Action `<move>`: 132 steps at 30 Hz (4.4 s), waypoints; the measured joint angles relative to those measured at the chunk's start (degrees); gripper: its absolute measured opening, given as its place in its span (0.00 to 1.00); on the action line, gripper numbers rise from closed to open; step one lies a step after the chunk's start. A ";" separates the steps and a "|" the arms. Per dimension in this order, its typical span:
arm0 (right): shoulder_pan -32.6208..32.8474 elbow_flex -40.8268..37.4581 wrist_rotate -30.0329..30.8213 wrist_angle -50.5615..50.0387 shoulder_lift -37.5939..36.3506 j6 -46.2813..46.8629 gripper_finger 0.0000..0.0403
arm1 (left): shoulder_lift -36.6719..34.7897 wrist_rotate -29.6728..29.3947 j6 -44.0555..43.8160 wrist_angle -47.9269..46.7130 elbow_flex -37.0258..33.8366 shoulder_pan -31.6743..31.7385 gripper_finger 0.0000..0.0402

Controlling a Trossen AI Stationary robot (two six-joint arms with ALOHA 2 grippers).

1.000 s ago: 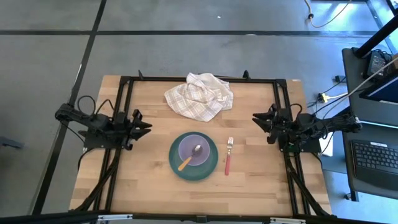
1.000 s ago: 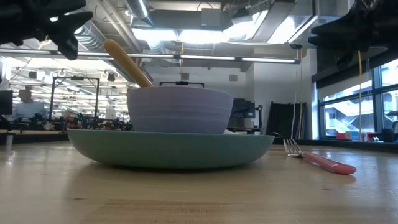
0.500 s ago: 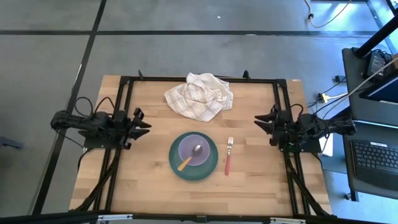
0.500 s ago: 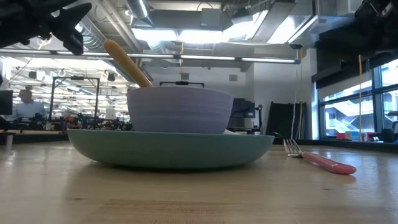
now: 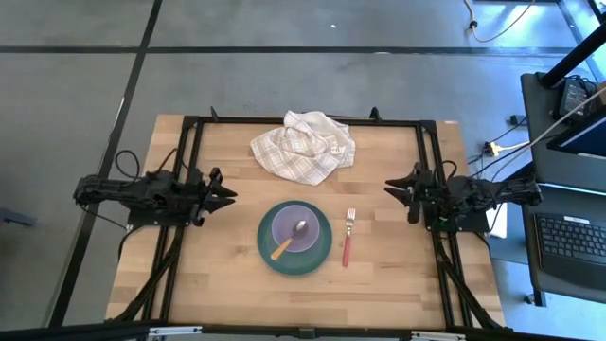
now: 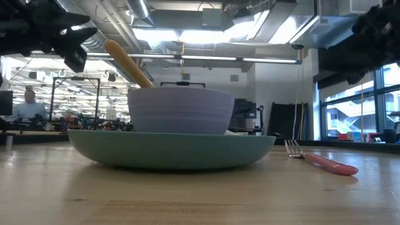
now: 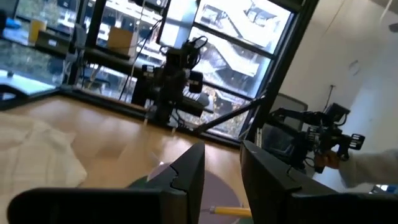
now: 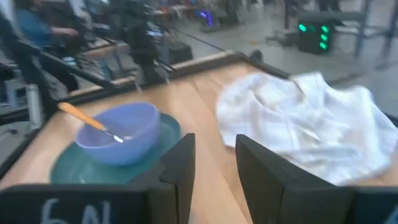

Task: Set table place
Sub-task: Return to Home Position

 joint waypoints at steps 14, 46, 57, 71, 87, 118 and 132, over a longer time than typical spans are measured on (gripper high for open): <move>0.00 -7.95 -9.66 19.32 0.55 -4.66 0.29 | 0.01 -0.19 -4.21 -1.31 0.00 0.53 0.24; 0.00 -7.89 -12.07 19.20 0.55 -9.27 0.29 | -0.02 -0.52 -6.35 -7.02 0.00 0.53 0.24; 0.00 -7.89 -12.46 19.15 0.55 -6.21 0.29 | -0.02 -0.78 -8.73 -6.52 0.00 0.53 0.24; 0.00 -7.89 -12.51 19.13 0.47 -6.21 0.29 | -0.02 -0.75 -8.71 -6.50 0.00 0.53 0.24; 0.04 -7.89 -12.53 19.11 -0.04 -6.21 0.29 | 0.04 -0.73 -8.69 -6.41 0.00 0.52 0.24; 0.04 -7.89 -12.53 19.13 0.00 -6.21 0.29 | 0.18 -0.73 -8.68 -6.41 0.00 0.53 0.24; 0.04 -7.89 -12.53 19.13 0.00 -6.21 0.29 | 0.18 -0.73 -8.69 -6.41 0.00 0.51 0.24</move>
